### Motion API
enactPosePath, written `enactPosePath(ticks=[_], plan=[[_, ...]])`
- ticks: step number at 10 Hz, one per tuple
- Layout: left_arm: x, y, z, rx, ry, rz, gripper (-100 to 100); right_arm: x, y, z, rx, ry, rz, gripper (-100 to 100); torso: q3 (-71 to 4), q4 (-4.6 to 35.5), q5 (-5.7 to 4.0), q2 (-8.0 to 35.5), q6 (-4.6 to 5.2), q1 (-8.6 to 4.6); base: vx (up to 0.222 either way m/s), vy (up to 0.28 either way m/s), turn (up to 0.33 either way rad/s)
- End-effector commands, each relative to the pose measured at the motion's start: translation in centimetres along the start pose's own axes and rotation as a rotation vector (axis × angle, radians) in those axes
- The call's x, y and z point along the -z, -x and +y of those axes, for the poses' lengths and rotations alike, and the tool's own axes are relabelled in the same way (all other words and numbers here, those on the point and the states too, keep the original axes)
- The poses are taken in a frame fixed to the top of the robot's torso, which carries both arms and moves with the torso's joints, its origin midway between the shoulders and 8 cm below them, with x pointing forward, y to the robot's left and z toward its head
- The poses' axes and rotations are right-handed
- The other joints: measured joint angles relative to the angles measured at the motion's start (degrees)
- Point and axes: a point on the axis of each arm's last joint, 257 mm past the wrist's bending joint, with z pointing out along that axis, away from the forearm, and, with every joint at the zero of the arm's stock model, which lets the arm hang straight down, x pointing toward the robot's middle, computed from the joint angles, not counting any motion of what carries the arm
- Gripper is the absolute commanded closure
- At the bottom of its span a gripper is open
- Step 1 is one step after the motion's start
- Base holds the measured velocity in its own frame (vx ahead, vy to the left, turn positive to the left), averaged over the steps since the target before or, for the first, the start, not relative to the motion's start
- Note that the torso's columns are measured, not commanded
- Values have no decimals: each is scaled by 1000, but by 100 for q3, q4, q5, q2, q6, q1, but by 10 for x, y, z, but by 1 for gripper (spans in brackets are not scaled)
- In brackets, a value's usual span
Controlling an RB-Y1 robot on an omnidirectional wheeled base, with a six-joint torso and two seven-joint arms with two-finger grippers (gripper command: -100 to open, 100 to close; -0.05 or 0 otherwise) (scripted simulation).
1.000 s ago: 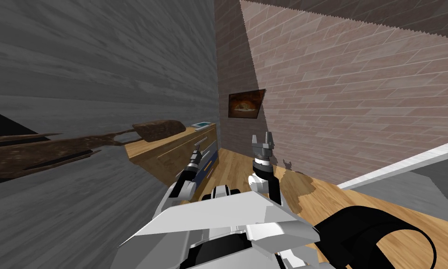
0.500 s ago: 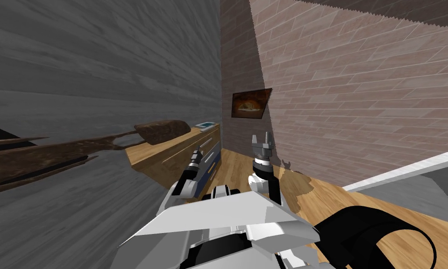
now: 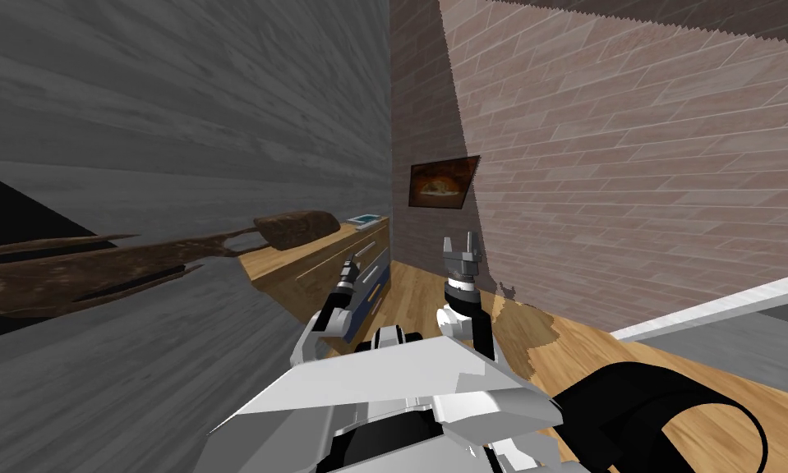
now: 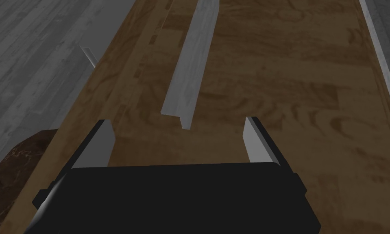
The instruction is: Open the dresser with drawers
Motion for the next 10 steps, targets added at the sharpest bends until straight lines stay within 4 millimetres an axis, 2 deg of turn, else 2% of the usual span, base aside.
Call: enactPosePath(ticks=[1, 3, 4, 6, 8, 9, 10], plan=[[-14, -3, 7, 12, -7, 10, -100, 0, 0, 0, 0, 0, 0, 0, -8, -4, 1, -12, -2, 3, -57, 8, 126], [-28, -9, 19, 9, 9, 27, -100, 0, 0, 0, 0, 0, 0, 0, 7, 3, 1, 12, -1, 3, -44, 5, 41], [-27, -9, 24, 9, 19, 26, -100, 0, 0, 0, 0, 0, 0, 0, 4, 2, -1, 6, 0, -3, -7, -7, -14], [-46, -15, 20, 20, -9, 40, -100, 0, 0, 0, 0, 0, 0, 0, 7, 3, 0, 15, -4, 3, -68, -1, 111], [-52, -17, 35, 18, 19, 47, -100, 0, 0, 0, 0, 0, 0, 0, 4, 2, -1, 6, 0, -3, -21, -4, -17], [-65, -20, 28, 30, -10, 53, -100, 0, 0, 0, 0, 0, 0, 0, -3, -2, 0, -4, -2, 1, -58, 3, 136], [-71, -24, 30, 28, -8, 61, -100, 0, 0, 0, 0, 0, 0, 0, 4, 2, 1, 11, -4, 3, -70, 4, 79]])
